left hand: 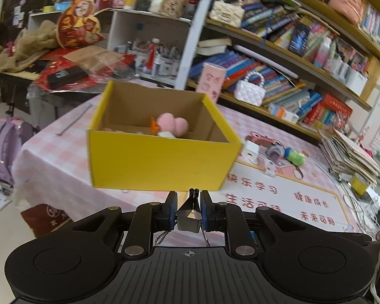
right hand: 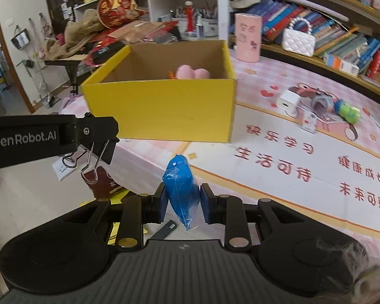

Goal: Organize objects
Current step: 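Carry the blue packet and black clip up over the yellow box with both grippers, then lower the blue packet and black clip into the box and open both grippers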

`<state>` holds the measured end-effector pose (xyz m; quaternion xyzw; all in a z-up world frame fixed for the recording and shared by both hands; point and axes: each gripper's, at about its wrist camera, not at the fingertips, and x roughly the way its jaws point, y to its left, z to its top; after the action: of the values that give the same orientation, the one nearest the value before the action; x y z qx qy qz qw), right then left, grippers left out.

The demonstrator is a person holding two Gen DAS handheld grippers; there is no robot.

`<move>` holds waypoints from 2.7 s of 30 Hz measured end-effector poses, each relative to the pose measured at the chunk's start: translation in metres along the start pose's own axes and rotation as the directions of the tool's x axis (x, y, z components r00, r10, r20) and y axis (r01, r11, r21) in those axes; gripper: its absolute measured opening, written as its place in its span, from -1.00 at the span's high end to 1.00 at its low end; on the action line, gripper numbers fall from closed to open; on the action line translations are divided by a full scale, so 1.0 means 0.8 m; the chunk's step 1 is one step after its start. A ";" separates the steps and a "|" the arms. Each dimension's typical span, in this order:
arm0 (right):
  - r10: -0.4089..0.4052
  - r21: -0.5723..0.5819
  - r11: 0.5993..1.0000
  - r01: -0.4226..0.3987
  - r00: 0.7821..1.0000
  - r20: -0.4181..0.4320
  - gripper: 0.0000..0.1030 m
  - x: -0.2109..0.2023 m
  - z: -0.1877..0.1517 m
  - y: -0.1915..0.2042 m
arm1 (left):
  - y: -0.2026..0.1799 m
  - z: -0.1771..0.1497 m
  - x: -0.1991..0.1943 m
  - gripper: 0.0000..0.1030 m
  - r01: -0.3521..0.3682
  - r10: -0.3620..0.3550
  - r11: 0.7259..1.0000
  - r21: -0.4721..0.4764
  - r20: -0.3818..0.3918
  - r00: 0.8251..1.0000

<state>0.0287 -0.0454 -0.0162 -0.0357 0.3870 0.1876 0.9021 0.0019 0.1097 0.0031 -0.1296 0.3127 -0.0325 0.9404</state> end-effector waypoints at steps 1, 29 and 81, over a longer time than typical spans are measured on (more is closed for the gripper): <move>0.000 -0.005 1.000 0.000 1.000 0.006 0.50 -0.001 0.001 0.005 | 0.004 0.000 -0.003 0.66 -0.004 0.004 1.000 -0.007 0.006 1.000; 0.042 -0.087 0.995 -0.037 0.998 0.053 0.50 0.040 0.064 0.044 | 0.066 0.043 0.002 0.66 -0.076 0.084 0.994 -0.080 0.091 0.992; 0.035 -0.238 0.971 -0.030 0.999 0.017 0.05 0.214 0.199 -0.010 | 0.056 0.134 0.194 0.41 -0.135 0.135 0.991 0.002 -0.001 0.991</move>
<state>0.2489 0.0337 -0.0278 -0.1351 0.3528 0.2476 0.8921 0.1892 0.1550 -0.0163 -0.1072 0.3214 0.0306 0.9404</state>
